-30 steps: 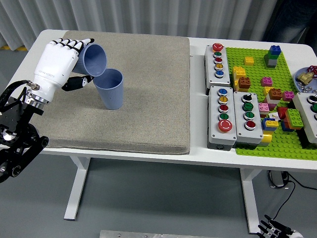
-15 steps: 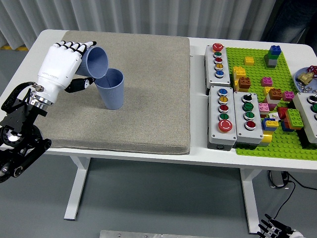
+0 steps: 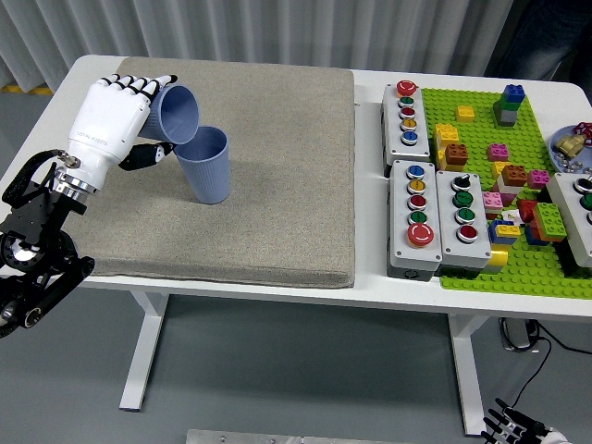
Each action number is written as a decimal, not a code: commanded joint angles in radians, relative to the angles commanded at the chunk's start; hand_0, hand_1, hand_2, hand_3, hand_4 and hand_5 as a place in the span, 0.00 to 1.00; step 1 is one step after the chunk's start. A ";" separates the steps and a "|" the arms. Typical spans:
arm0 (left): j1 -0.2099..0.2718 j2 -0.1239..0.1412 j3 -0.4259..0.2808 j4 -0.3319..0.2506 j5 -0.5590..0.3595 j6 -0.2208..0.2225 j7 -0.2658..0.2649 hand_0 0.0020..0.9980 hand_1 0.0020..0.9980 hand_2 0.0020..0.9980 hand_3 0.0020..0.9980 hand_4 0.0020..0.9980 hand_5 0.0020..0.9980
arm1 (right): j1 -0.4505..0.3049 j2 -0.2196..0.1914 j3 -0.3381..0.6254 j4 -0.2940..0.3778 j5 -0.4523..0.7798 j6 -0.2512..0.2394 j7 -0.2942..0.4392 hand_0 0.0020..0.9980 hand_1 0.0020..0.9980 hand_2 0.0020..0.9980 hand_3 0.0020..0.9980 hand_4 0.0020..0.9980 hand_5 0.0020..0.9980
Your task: Pick cup pour cup place
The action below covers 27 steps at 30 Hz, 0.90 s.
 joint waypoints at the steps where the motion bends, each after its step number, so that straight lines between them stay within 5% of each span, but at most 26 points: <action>1: 0.000 0.000 0.000 0.000 0.000 0.000 -0.001 0.46 0.53 0.66 0.62 0.32 0.00 | 0.000 0.000 0.000 0.000 0.000 0.000 0.000 0.77 0.70 0.73 0.62 0.23 0.15; 27: -0.016 0.012 -0.002 0.004 0.000 0.000 -0.013 0.45 0.52 0.65 0.61 0.31 0.00 | -0.004 0.001 0.004 0.000 -0.004 -0.003 0.004 0.77 0.70 0.73 0.62 0.23 0.15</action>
